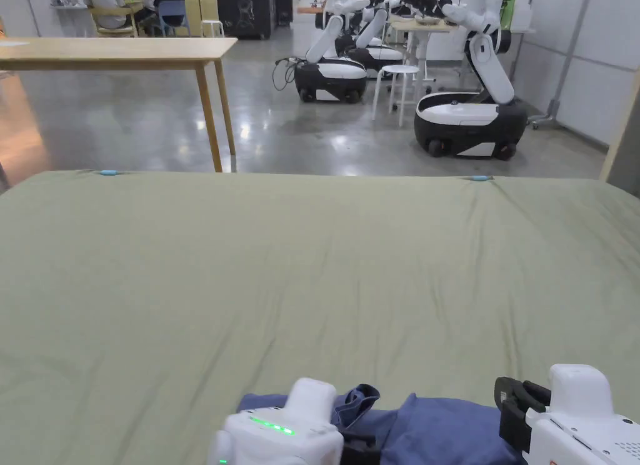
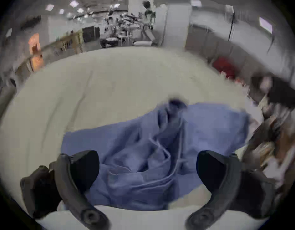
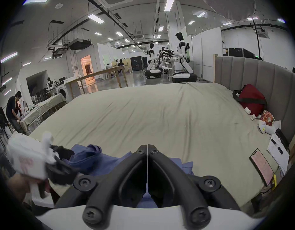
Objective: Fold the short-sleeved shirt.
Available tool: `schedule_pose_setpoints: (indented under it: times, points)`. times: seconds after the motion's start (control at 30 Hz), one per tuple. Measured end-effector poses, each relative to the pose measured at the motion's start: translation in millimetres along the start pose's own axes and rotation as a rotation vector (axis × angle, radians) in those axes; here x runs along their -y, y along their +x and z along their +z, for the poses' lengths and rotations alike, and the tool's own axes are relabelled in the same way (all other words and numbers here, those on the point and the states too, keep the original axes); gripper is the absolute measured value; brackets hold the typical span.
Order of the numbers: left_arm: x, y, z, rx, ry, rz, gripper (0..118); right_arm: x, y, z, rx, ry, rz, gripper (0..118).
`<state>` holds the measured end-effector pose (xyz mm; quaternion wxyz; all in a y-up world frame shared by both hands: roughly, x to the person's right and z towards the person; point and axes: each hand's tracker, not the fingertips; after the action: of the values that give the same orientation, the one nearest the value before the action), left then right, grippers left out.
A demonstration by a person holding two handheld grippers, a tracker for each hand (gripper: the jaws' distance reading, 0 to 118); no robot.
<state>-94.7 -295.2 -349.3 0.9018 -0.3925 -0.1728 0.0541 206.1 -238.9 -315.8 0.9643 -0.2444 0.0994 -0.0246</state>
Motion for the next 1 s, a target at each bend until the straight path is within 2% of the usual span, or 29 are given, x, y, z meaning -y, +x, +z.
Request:
schedule_pose_setpoints:
  times: [0.03,0.1,0.17,0.23,0.27,0.37,0.4,0.43,0.53,0.63,0.67,0.73,0.8,0.87,0.93,0.97,1.0]
  points:
    - [-3.8,-12.0,12.2,0.057,0.062,0.073,114,-0.1,0.4,0.0,-0.004,-0.001,-0.007,2]
    - [-5.3,-35.4,23.5,0.066,0.088,0.216,114,0.9,1.3,0.6,-0.007,0.003,-0.013,2]
    - [-3.6,-56.2,29.6,0.056,0.157,0.342,113,3.1,1.0,2.0,-0.012,0.002,-0.015,2]
    - [3.1,-70.1,30.6,0.006,0.16,0.41,111,5.1,1.0,1.9,-0.013,-0.005,-0.01,2]
    - [5.8,-72.3,24.2,0.001,0.136,0.429,103,5.8,1.6,1.3,-0.012,-0.008,-0.008,2]
    - [11.4,-56.6,-2.2,0.07,-0.023,0.374,30,6.3,3.8,-1.0,-0.011,-0.018,-0.014,2]
    - [14.7,-42.5,-13.0,0.019,-0.096,0.332,24,5.9,4.2,-0.8,-0.009,-0.018,-0.017,2]
    - [17.5,-29.8,-22.0,-0.02,-0.154,0.286,24,5.3,4.8,-0.3,-0.007,-0.015,-0.019,2]
    - [19.1,2.3,-28.8,-0.041,-0.066,0.213,24,4.4,6.4,1.0,-0.004,-0.009,-0.023,2]
    - [10.3,11.2,-19.9,0.204,0.066,0.325,20,4.8,6.0,0.9,0.003,-0.015,-0.017,2]
    - [7.7,14.3,-18.0,0.18,0.023,0.31,20,5.1,6.4,0.8,0.003,-0.015,-0.021,2]
    - [5.7,19.0,-20.8,0.072,-0.021,0.193,20,6.0,5.8,0.1,0.001,-0.017,-0.03,2]
    - [10.1,4.4,-16.4,0.103,-0.007,0.249,20,6.4,4.5,0.1,-0.006,-0.017,-0.033,2]
    - [17.5,-21.9,14.4,0.196,0.122,0.423,20,8.2,1.9,0.3,-0.009,-0.014,-0.027,2]
    - [24.7,-51.6,46.3,0.19,0.228,0.496,21,8.6,1.5,-0.7,-0.015,-0.016,-0.029,2]
    - [30.9,-68.4,60.2,0.157,0.271,0.531,27,8.7,0.9,-2.7,-0.018,-0.018,-0.031,2]
    - [37.8,-86.0,69.8,0.143,0.301,0.579,63,9.0,-0.4,-5.0,-0.02,-0.022,-0.034,2]
